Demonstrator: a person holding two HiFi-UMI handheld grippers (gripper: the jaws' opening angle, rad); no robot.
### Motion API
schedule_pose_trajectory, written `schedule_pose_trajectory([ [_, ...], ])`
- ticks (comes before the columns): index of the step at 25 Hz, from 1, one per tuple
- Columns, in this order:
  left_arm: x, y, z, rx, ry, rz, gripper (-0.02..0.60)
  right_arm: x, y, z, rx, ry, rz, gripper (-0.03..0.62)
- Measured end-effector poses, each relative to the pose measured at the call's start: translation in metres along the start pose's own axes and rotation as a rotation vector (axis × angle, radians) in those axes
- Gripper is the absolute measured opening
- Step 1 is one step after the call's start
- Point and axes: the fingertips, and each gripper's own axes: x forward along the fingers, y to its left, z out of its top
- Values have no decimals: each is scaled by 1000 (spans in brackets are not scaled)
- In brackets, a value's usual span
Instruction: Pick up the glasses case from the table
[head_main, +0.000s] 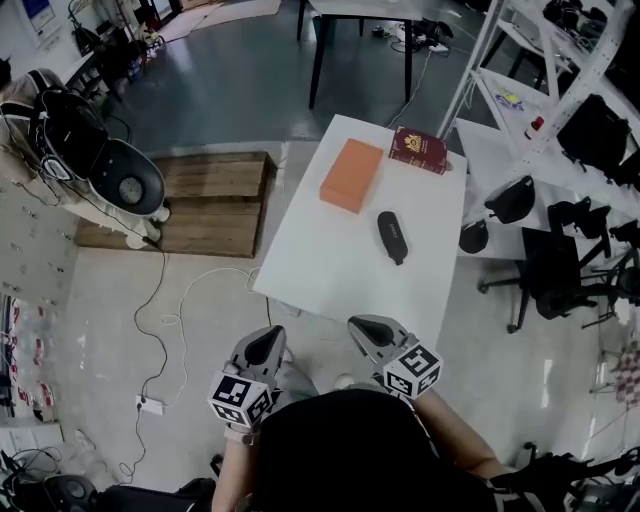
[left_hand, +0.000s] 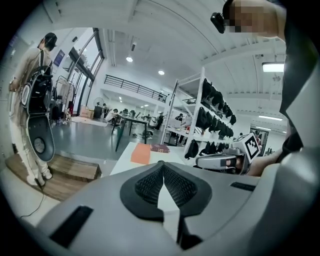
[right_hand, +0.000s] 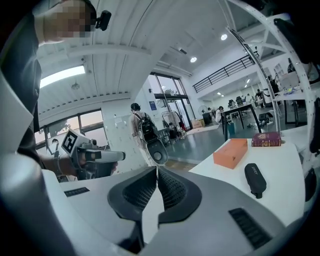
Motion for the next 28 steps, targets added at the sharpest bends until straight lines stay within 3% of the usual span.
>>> schedule_pose_trajectory([
  [6,34,53,12,-13,6,-38,18,53,-27,15,2,11,-41,31],
  [18,87,188,66,39,46,-241,18,187,-75,65,60,-10,-243,32],
  [23,101,214,68,53,83,-317,18,216,-91,75,78,-21,-339,49],
  [28,116,218,63,52,119,-363,18,216,-120,71,78,-4,-422,115],
])
